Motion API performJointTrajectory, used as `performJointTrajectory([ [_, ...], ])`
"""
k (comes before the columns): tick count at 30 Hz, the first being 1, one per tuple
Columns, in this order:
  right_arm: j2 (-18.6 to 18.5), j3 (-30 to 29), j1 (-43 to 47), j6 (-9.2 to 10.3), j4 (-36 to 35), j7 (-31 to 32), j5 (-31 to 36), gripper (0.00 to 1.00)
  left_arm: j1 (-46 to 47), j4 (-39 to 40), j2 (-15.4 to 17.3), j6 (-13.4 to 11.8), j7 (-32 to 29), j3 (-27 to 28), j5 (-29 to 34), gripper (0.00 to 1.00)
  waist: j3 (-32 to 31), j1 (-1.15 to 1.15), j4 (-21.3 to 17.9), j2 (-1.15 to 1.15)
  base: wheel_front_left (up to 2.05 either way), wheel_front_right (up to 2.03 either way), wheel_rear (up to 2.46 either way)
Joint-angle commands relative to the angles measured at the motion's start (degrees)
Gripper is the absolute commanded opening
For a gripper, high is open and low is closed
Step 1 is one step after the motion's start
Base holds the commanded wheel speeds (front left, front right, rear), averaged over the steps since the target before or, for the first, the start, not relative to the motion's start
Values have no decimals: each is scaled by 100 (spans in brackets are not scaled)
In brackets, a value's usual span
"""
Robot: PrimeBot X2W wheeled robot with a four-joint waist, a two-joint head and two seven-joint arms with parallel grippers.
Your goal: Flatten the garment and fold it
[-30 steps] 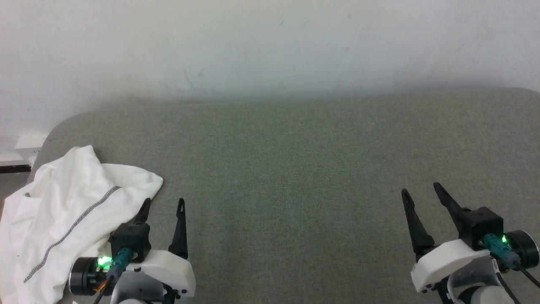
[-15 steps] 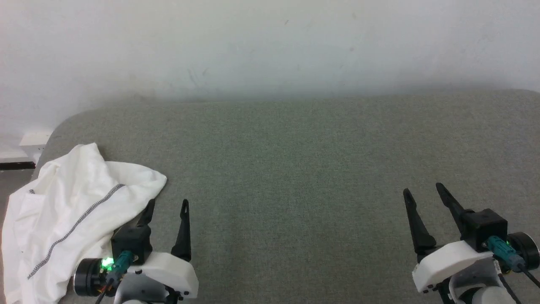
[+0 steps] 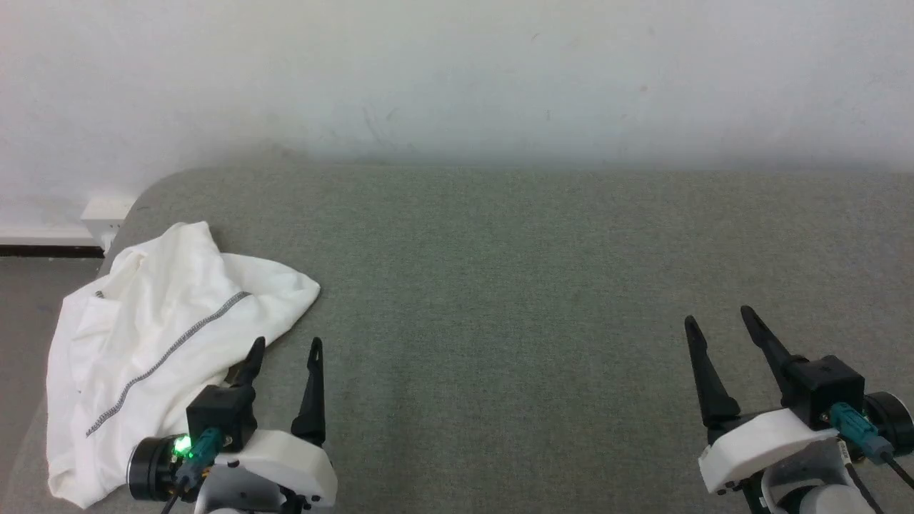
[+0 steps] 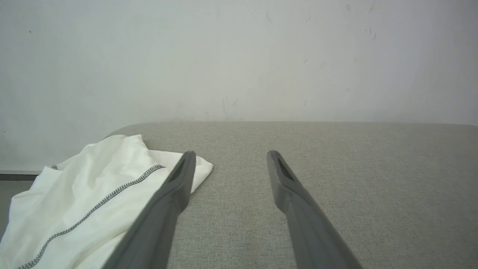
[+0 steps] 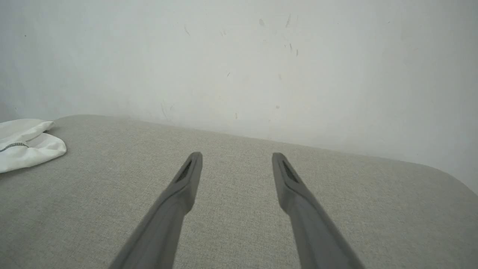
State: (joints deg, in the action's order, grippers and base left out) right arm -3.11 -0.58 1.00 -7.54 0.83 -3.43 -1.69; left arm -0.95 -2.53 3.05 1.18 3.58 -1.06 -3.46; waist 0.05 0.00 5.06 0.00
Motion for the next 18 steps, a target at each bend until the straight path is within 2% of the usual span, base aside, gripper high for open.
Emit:
performJointTrajectory([
  [1,7,0,3,1,-3,-59,-40,100,104,-26,-5,45,47,3,-40,100,-3,0,125,0,0,0,0],
  [18,10,94,-10,2,-116,-155,37,100,134,-62,-7,116,250,17,-271,100,46,0,917,0,0,0,0],
])
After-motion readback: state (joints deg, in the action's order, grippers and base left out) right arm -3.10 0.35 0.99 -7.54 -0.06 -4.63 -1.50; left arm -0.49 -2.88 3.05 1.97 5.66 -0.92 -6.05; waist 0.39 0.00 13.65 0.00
